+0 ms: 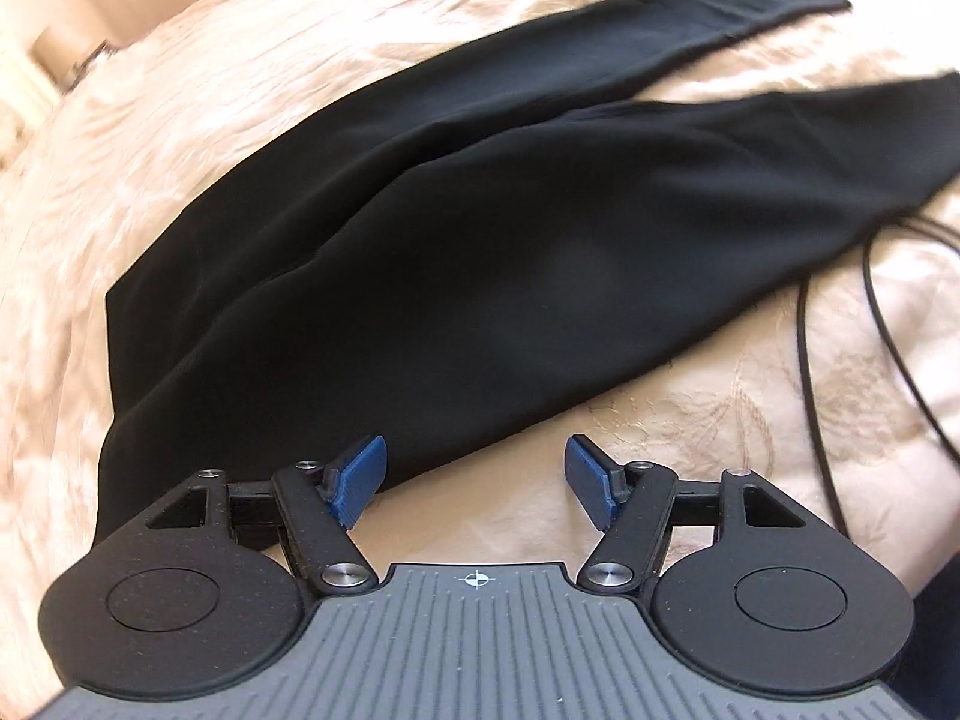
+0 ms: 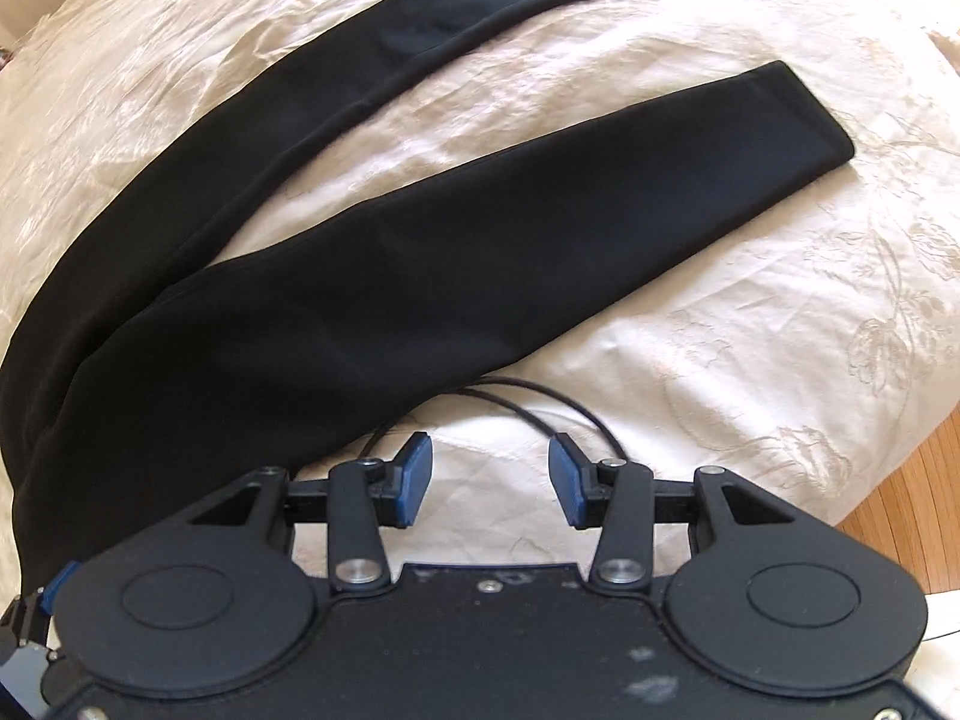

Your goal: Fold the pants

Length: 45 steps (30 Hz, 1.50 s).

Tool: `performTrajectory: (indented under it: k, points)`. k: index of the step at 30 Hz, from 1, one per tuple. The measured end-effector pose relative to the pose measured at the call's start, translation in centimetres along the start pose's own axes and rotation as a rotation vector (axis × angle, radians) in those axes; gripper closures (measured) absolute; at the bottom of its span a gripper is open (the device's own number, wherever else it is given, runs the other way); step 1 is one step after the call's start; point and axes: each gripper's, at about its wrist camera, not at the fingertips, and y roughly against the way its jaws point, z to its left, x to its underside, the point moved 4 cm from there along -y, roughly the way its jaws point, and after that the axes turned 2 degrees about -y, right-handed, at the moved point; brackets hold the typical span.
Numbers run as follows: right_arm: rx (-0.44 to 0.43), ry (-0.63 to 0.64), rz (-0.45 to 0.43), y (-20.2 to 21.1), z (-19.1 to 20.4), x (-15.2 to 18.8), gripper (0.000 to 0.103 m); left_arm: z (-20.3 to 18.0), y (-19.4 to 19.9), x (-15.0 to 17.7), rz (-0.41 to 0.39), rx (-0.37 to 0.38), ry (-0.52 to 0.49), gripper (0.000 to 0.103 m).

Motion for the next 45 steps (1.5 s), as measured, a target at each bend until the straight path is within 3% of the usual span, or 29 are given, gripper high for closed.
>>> performTrajectory:
  k: [5, 7, 10, 14, 18, 24, 25, 27, 28, 29, 38, 41, 45]
  points:
    - [0.008, -0.057, -0.030, 0.6, -2.7, -1.2, 0.057, -2.0, -1.5, -0.6, -0.020, -0.034, -0.118, 0.039]
    - [0.003, -0.086, -0.046, 0.2, -4.0, -2.0, 0.057, -1.7, -1.5, -1.5, -0.021, -0.002, -0.105, 0.058]
    - [-0.001, -0.162, -0.052, -0.6, -6.4, -3.4, 0.057, -0.5, -1.5, -3.4, -0.012, 0.086, -0.026, 0.075]
    - [-0.048, -0.346, -0.058, -2.7, -9.9, -6.2, 0.057, 1.7, -2.0, -5.7, -0.007, 0.252, 0.129, 0.075]
    - [-0.074, -0.464, -0.052, -4.6, -13.0, -8.7, 0.057, 2.4, -2.3, -6.8, 0.019, 0.262, 0.237, 0.075]
    - [-0.123, -0.621, 0.002, -8.3, -16.0, -11.0, 0.057, 2.5, -2.6, -7.9, 0.063, 0.247, 0.286, 0.075]
    - [-0.149, -0.649, 0.000, -8.9, -16.2, -11.4, 0.059, 2.7, -2.5, -7.9, 0.067, 0.246, 0.292, 0.077]
    - [-0.218, -0.689, -0.040, -8.9, -16.2, -11.9, 0.081, 3.3, -2.5, -8.4, 0.073, 0.248, 0.312, 0.079]
    - [-0.223, -0.681, -0.051, -8.6, -16.0, -12.4, 0.097, 3.5, -2.4, -8.6, 0.069, 0.247, 0.324, 0.079]
    - [-0.229, -0.669, -0.061, -8.4, -15.8, -12.8, 0.098, 3.9, -2.2, -8.9, 0.062, 0.245, 0.336, 0.080]
    - [-0.366, -0.466, -0.235, -1.7, -10.7, -19.3, 0.098, 8.0, 0.8, -12.9, -0.048, 0.188, 0.389, 0.082]
    - [-0.357, -0.453, -0.217, -2.1, -9.9, -19.9, 0.098, 8.0, 0.2, -13.2, -0.029, 0.165, 0.377, 0.082]
    - [-0.289, -0.506, -0.130, -4.5, -10.7, -19.3, 0.098, 7.0, -1.2, -12.4, 0.029, 0.152, 0.357, 0.082]
